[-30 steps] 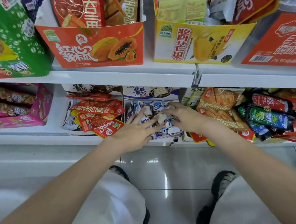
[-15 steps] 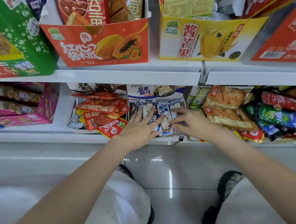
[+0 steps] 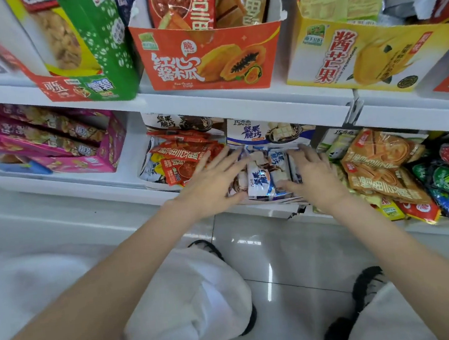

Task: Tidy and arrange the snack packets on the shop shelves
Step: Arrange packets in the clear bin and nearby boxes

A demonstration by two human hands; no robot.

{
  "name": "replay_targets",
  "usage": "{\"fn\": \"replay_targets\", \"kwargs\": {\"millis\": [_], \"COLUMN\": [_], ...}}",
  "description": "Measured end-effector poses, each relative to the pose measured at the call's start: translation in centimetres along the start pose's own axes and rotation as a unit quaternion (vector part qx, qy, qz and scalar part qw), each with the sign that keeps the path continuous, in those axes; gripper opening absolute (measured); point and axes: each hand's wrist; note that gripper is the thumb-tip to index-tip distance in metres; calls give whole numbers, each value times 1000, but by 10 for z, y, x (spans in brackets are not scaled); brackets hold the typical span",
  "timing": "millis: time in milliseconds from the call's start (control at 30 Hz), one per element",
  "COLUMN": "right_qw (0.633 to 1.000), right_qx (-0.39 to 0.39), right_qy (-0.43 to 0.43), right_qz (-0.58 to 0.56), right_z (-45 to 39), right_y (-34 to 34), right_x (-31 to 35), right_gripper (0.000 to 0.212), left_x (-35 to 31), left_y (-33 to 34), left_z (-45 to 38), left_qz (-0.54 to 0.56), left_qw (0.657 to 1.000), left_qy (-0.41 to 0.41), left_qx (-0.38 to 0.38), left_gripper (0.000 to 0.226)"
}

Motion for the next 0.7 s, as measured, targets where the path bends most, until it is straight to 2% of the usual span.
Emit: {"fn": "replay_targets", "kwargs": {"millis": [100,167,267,333,467,567,633,700], "right_qw": [996,991,980,975,988,992,994,996], "right_qx": [-60,-52,-15,9,22,63,56,11], "right_qy": [-50,-82,-134,-162,-141,-108,-90,-88], "right_qz": [-48,-93,-148,-152,-65,6,23,1], "right_z": [6,10,13,2,-37,-60,-68,-69], "right_y": [-3,0,5,8,18,26,30,33], "right_x": [22,44,75,93,129,151,158,156], "right_gripper": [52,45,44,45,57,60,53,40], "left_x": [37,59,71,71,81,90,92,90], "left_y": [-12,-8,-2,-4,-4,-2,-3,-3], "left_z": [28,40,43,42,51,59,63,63], "left_qz": [-38,-53,-85,-88,-43,63,181,356], "left_qw": [990,980,985,990,994,987,948,857], "left_qy": [-99,-147,-140,-111,-104,-136,-220,-323], "left_qx": [91,125,61,27,-4,-60,-140,-184], "left_gripper": [93,88,59,48,33,26,20,16]}}
Point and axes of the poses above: each hand's wrist, its own z-axis away from the middle knuckle, its own y-axis out of the palm, x = y × z, and after that the axes turned 4 degrees about z, right-handed
